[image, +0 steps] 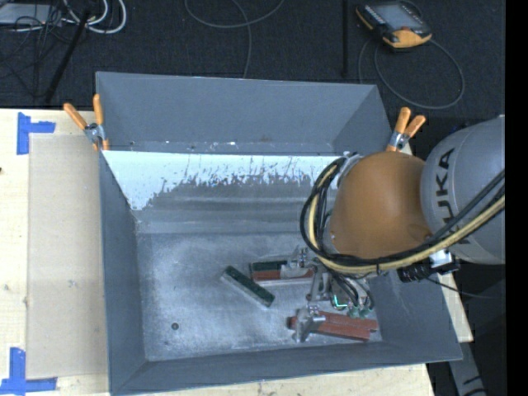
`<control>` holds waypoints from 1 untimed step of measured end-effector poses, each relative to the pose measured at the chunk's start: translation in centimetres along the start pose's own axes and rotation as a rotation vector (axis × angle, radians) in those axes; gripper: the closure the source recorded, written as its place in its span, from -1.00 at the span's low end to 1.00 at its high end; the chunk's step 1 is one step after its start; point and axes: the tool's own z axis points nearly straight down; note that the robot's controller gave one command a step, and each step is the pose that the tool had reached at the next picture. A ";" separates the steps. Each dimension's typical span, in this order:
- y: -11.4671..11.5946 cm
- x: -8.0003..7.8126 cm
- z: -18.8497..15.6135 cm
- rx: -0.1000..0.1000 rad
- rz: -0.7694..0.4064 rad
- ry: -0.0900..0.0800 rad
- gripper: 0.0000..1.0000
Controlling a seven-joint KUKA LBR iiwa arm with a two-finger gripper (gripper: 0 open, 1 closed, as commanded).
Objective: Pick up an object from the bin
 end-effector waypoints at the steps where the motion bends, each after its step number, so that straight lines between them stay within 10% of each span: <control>1: 0.0 -0.2 -0.4 0.000 0.002 -0.008 -1.00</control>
Offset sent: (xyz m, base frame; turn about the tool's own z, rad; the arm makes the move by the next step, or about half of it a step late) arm 0.0373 -0.0507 -0.1060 -0.0367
